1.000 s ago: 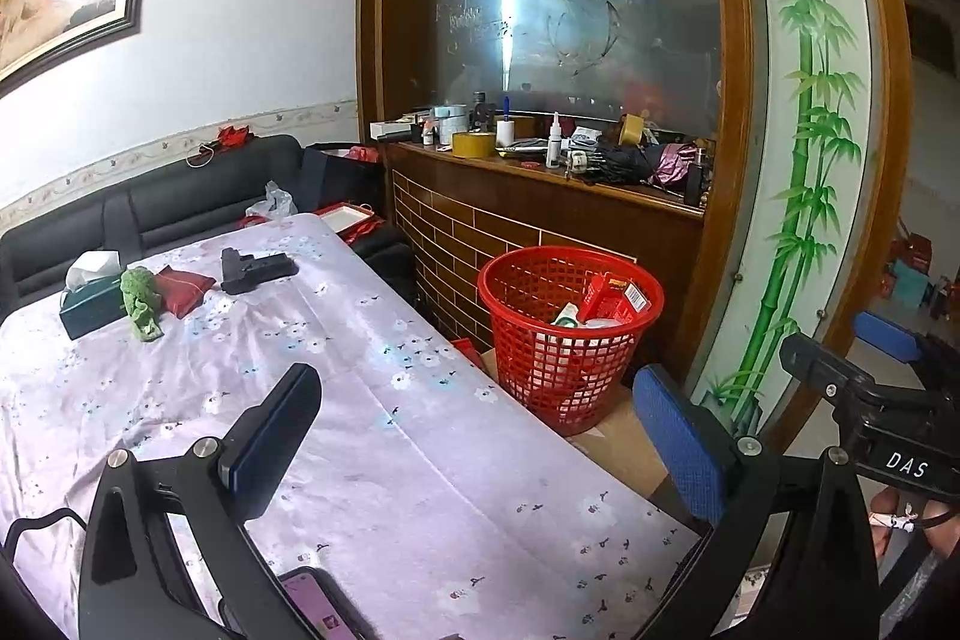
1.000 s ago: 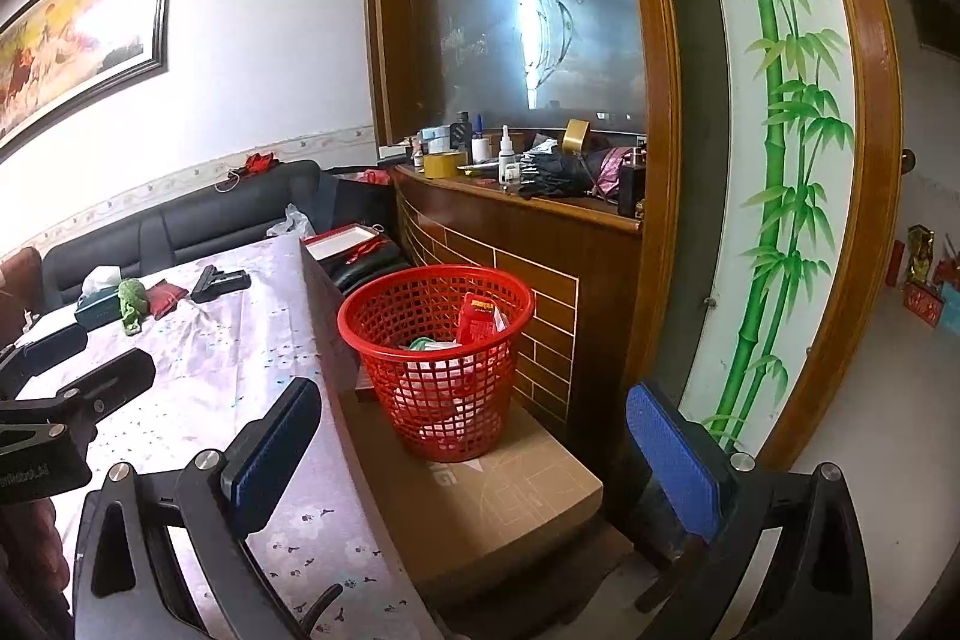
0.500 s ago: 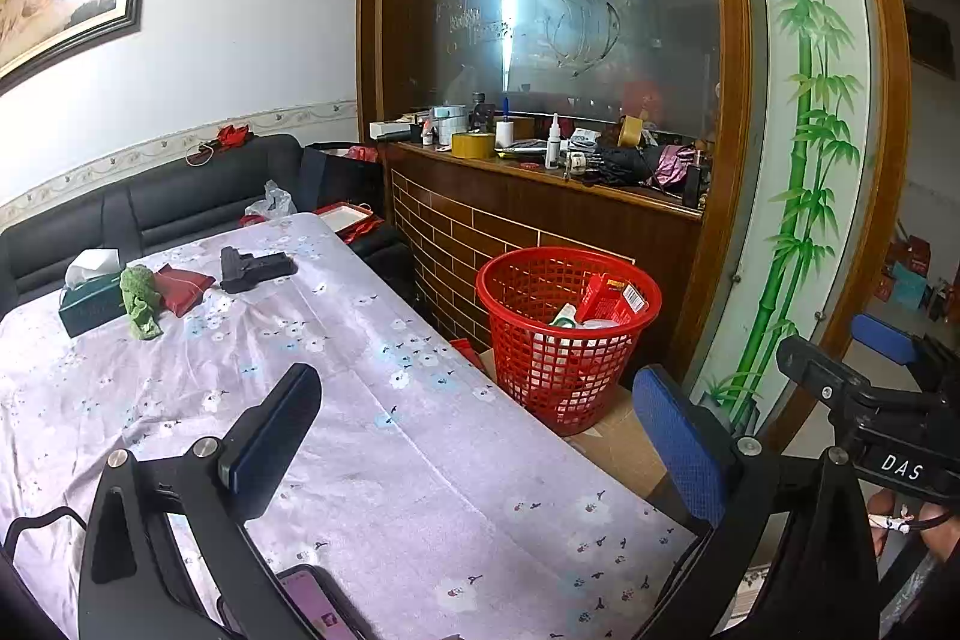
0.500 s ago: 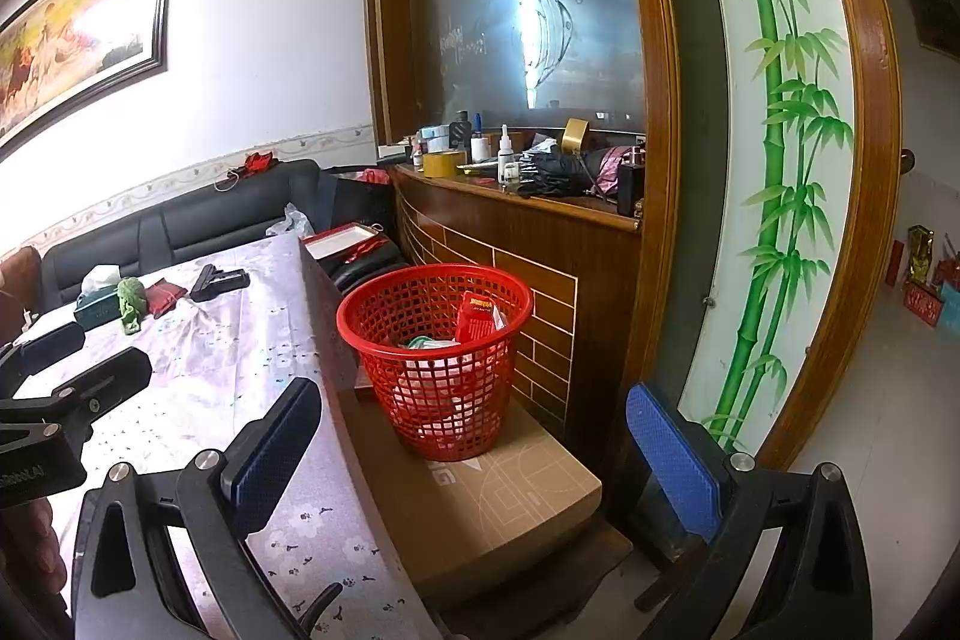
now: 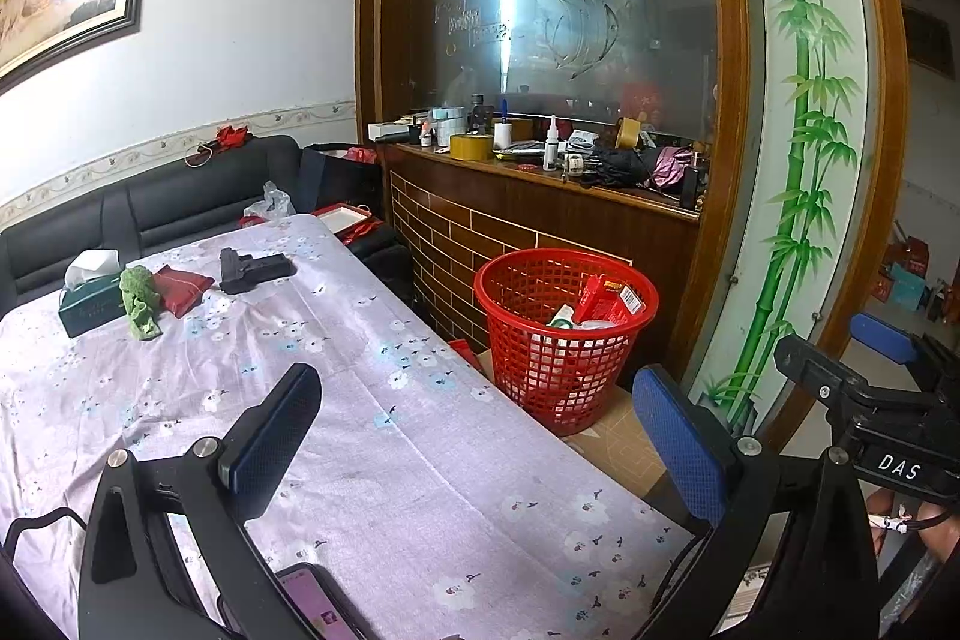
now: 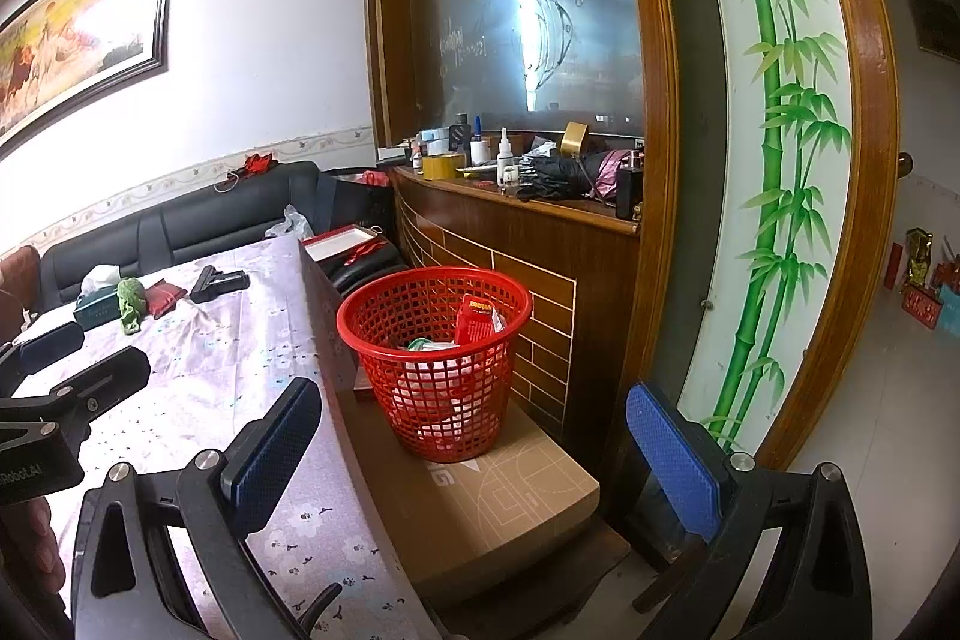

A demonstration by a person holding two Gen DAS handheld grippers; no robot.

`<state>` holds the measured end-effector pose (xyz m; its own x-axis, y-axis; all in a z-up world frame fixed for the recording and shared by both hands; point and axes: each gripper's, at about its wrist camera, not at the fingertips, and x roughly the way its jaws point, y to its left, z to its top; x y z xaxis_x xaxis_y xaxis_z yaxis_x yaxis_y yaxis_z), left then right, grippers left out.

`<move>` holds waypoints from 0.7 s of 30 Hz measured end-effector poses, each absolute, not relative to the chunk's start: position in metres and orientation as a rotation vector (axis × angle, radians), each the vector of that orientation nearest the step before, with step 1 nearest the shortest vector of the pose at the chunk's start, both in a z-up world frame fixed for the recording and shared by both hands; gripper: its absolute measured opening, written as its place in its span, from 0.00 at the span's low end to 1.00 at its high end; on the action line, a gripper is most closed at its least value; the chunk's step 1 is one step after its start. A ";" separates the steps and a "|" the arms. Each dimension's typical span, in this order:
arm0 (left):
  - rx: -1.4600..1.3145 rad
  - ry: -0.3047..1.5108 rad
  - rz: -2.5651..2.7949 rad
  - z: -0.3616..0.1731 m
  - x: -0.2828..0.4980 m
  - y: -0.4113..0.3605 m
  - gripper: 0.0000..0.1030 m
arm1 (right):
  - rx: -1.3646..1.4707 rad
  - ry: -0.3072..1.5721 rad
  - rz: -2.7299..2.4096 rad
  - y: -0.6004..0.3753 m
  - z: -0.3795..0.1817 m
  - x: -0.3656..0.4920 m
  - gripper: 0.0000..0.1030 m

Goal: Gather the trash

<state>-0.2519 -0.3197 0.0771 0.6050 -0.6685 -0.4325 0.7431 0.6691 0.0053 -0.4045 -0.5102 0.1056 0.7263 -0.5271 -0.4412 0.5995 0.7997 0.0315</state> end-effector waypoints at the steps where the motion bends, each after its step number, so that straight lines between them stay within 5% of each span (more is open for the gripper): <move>1: 0.192 0.418 -0.823 0.078 -0.252 -0.320 1.00 | 0.177 0.431 -0.624 -0.510 0.106 -0.405 1.00; 21: 0.182 0.413 -0.832 0.082 -0.255 -0.320 1.00 | 0.171 0.431 -0.626 -0.510 0.108 -0.405 1.00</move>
<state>-0.2551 -0.3200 0.0817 0.5996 -0.6784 -0.4245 0.7482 0.6635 -0.0034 -0.4048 -0.5096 0.1078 0.7257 -0.5295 -0.4393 0.5996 0.7999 0.0264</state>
